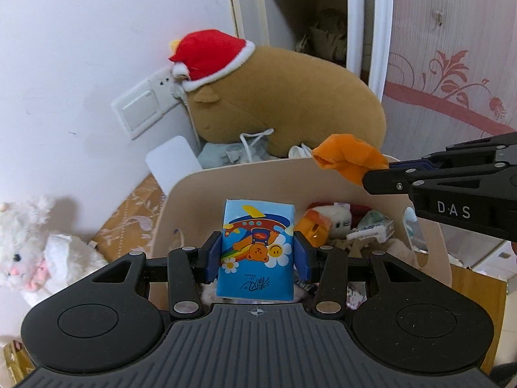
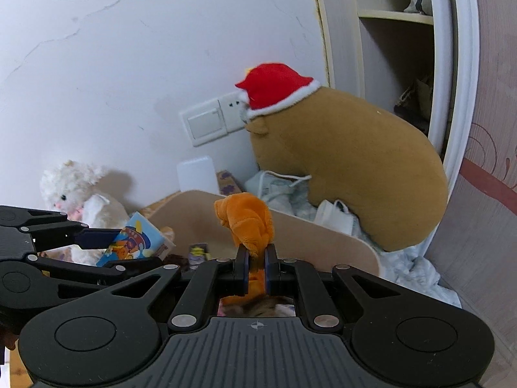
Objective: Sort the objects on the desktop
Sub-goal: 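Carry the tissue pack and orange toy over the basket, then open both tools to drop the tissue pack and orange toy into the basket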
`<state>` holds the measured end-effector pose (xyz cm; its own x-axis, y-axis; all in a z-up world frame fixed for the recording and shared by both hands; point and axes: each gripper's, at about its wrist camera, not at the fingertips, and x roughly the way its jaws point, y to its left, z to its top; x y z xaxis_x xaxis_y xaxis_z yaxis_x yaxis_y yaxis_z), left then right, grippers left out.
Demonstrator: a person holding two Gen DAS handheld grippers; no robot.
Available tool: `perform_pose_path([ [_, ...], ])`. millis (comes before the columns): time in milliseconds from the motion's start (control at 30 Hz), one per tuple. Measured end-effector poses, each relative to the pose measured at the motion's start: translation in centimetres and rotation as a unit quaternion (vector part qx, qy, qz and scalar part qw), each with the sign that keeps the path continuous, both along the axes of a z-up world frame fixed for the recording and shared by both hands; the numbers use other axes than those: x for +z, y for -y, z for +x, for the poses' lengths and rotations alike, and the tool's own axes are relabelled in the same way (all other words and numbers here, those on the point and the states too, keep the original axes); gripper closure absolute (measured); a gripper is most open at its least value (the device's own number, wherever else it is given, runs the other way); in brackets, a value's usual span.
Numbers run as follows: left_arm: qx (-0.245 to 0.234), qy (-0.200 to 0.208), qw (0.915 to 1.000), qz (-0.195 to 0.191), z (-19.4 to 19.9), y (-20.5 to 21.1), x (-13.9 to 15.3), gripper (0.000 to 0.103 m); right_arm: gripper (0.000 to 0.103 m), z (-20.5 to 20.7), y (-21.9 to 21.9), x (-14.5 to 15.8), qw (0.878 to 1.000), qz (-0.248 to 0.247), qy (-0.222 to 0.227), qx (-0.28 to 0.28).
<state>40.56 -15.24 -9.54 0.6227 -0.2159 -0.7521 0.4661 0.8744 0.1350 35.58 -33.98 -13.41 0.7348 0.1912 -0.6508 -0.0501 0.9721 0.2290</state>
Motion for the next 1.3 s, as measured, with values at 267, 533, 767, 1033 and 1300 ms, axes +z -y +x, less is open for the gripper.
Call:
perform_pose_path([
  [267,0.020,-0.053,0.9980,0.027,2.1,2.0,-2.9,0.056,0.094,1.7,1.3,-2.1,0.999,-0.002,-0.043,0.032],
  [533,0.038,-0.076,0.9960,0.028,2.6,2.7,-4.3,0.055,0.087,2.8,1.9,-4.2,0.994,0.011,-0.087,0.062],
  [767,0.070,-0.083,0.9936,0.031,3.2,2.5,-3.9,0.040,0.051,3.5,2.2,-4.5,0.991,0.011,-0.101,0.084],
  [1033,0.095,-0.077,0.9922,0.022,2.4,1.2,-3.1,0.026,0.023,3.6,2.8,-3.6,0.991,-0.007,-0.089,0.098],
  [1300,0.140,-0.065,0.9877,0.023,1.4,-0.3,-2.3,0.025,0.007,3.1,1.2,-2.3,0.990,-0.023,-0.064,0.124],
])
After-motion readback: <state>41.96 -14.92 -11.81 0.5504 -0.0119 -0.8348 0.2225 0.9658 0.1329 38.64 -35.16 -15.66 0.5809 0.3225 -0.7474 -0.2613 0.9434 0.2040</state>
